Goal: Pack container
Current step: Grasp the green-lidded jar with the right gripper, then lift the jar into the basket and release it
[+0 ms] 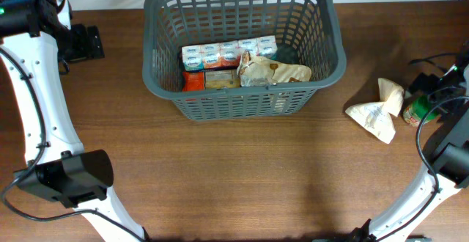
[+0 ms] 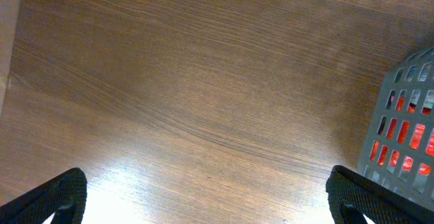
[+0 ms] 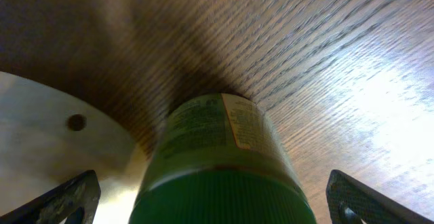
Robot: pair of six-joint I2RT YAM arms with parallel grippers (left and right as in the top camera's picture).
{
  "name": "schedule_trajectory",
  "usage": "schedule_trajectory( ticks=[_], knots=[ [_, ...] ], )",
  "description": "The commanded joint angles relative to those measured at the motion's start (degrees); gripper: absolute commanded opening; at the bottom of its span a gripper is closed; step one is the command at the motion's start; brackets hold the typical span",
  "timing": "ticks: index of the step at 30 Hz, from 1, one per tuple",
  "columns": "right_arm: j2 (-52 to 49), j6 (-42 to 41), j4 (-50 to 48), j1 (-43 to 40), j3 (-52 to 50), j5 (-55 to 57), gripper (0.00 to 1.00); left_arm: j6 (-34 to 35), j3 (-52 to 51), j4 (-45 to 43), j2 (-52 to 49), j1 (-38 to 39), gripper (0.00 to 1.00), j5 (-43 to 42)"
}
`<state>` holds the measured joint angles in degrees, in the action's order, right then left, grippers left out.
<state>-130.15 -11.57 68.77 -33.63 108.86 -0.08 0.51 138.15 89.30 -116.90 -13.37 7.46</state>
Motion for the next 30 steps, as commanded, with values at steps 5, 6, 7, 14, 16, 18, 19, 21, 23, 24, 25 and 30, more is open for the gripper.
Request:
schedule_trajectory(
  ticks=[5,6,7,14,16,18,19,21,23,24,25,30],
  knots=[
    [-0.4,0.1,-4.3,-0.2,-5.0,-0.1,0.88,0.8,-0.2,-0.2,-0.3,-0.3,0.99,-0.6],
    [-0.4,0.1,-4.8,-0.2,-5.5,-0.1,0.86,0.8,-0.2,-0.2,-0.3,-0.3,0.99,-0.6],
    [-0.4,0.1,-5.3,-0.2,-5.9,-0.1,0.83,0.8,-0.2,-0.2,-0.3,-0.3,0.99,-0.6],
    [-0.3,-1.0,-5.4,-0.2,-6.3,-0.3,0.36,0.8,-0.2,-0.2,-0.3,-0.3,0.99,-0.6],
    [0.8,-0.9,-3.7,-0.2,-4.0,-0.8,0.08,0.8,-0.2,-0.2,-0.3,-0.3,0.99,-0.6],
    [2.4,-0.9,-2.5,-0.2,-1.7,-1.1,0.04,0.8,-0.2,-0.2,-0.3,-0.3,0.99,-0.6],
    [4.5,-0.9,-1.4,-0.1,1.3,-2.4,0.04,0.8,-0.2,-0.2,-0.3,-0.3,0.99,-0.6],
    [7.5,-0.5,-0.3,0.2,5.5,-5.7,0.04,0.8,-0.2,-0.2,-0.3,-0.3,0.99,-0.6],
    [13.0,3.4,0.9,1.1,13.4,-15.0,0.04,0.8,-0.2,-0.2,-0.3,-0.3,0.99,-0.6],
    [15.9,4.9,1.1,2.3,18.0,-20.4,0.04,0.8,-0.2,-0.2,-0.3,-0.3,0.99,-0.6],
    [18.4,5.3,1.1,3.7,22.3,-23.8,0.04,0.8,-0.2,-0.2,-0.3,-0.3,0.99,-0.6],
    [25.5,5.8,1.0,18.8,33.7,-25.0,0.04,0.8,-0.2,-0.2,-0.3,-0.3,0.99,-0.6]
  ],
)
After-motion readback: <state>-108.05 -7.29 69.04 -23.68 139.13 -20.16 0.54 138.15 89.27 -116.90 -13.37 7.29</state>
